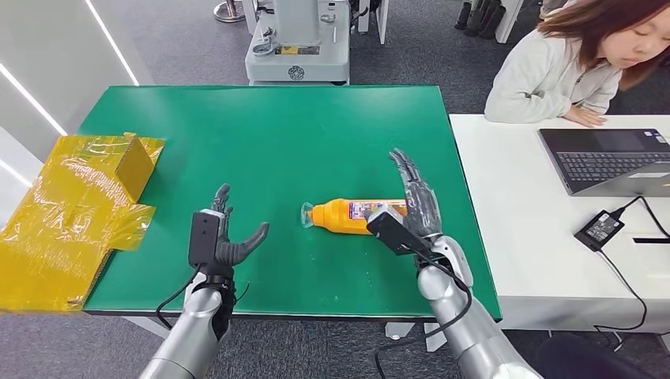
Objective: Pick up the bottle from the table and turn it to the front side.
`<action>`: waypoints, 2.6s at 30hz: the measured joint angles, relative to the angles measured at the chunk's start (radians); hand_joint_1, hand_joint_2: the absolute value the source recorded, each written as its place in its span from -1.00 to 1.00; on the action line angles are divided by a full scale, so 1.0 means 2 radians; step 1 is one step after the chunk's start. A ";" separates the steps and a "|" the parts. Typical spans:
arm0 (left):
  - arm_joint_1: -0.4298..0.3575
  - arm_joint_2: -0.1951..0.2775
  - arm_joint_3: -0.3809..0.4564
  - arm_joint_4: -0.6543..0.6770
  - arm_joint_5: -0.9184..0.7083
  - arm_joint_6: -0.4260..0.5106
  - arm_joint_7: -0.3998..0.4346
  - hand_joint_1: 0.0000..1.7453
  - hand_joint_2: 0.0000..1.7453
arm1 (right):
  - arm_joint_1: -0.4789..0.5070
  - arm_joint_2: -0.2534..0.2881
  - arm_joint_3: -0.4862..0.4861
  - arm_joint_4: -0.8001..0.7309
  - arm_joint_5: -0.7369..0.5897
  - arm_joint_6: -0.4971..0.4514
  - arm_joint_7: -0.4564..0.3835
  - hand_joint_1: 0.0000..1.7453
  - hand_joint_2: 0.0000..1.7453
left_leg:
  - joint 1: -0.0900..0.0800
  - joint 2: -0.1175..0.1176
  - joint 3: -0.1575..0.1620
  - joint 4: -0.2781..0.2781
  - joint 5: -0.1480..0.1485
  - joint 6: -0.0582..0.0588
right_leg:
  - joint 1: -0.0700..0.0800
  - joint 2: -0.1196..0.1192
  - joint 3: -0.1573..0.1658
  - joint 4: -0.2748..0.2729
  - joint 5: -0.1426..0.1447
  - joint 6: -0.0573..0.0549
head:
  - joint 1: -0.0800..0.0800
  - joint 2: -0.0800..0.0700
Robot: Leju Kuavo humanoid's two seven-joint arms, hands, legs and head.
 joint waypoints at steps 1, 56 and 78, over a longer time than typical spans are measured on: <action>-0.002 0.000 -0.001 0.002 0.000 -0.001 0.001 -1.00 1.00 | -0.013 0.000 0.007 0.014 0.004 0.012 0.005 -1.00 1.00 | 0.000 0.000 0.000 0.000 0.000 0.000 | 0.000 0.000 0.000 0.000 0.000 0.000 | 0.000 0.000; 0.036 0.015 0.035 -0.010 0.021 -0.042 0.033 -1.00 1.00 | -0.112 -0.088 0.216 0.178 -0.004 0.150 0.119 0.98 1.00 | 0.000 0.000 -0.001 0.002 0.001 0.001 | 0.000 0.000 -0.001 0.000 0.002 0.001 | 0.000 0.000; 0.031 0.012 0.031 -0.003 0.027 -0.054 0.029 -1.00 1.00 | -0.025 -0.062 0.148 0.125 -0.209 0.126 -0.015 1.00 1.00 | 0.000 -0.001 -0.002 0.002 0.001 0.001 | 0.000 -0.001 -0.001 0.000 0.002 0.001 | 0.000 0.000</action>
